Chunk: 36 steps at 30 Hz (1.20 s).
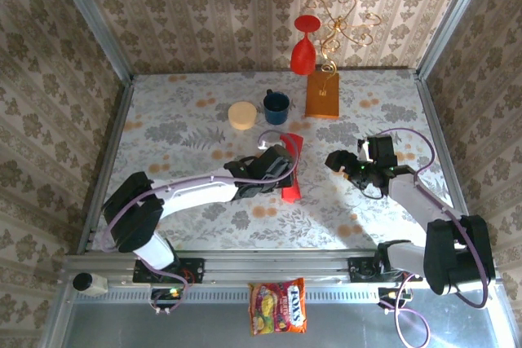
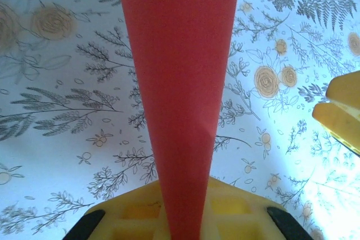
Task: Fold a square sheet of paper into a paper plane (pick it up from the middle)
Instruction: First fold the square sheet of paper in half at the center of the table.
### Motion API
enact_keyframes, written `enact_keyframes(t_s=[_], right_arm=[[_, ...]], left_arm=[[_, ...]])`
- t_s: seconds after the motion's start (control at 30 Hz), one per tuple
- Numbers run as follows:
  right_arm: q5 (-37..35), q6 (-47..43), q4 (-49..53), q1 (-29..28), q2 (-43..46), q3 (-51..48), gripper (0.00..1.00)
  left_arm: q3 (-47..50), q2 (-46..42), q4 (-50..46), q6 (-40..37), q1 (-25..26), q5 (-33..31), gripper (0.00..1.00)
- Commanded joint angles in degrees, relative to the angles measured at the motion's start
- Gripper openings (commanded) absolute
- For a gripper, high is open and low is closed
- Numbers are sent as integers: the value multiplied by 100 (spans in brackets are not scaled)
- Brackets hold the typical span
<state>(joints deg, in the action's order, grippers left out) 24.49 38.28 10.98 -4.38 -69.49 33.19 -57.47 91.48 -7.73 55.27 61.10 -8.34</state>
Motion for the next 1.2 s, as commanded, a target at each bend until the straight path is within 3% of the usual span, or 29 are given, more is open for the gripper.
enact_keyframes(t_s=[0.0, 0.23, 0.6, 0.7, 1.17], right_arm=[[126, -164, 154, 18, -106, -23, 85], [397, -395, 262, -128, -282, 90, 85], [734, -47, -533, -1117, -921, 366, 83], [874, 58, -749, -1318, -1246, 514, 78], [1255, 320, -1377, -1908, -2168, 1069, 32]], left_arm=[[475, -74, 885, 109, -34, 250, 15], [1338, -137, 1485, 455, -150, 365, 17], [1749, -254, 1220, 254, -223, 140, 27], [1779, -280, 1115, 169, -249, 84, 29], [1801, 24, 976, 19, -344, 98, 32]])
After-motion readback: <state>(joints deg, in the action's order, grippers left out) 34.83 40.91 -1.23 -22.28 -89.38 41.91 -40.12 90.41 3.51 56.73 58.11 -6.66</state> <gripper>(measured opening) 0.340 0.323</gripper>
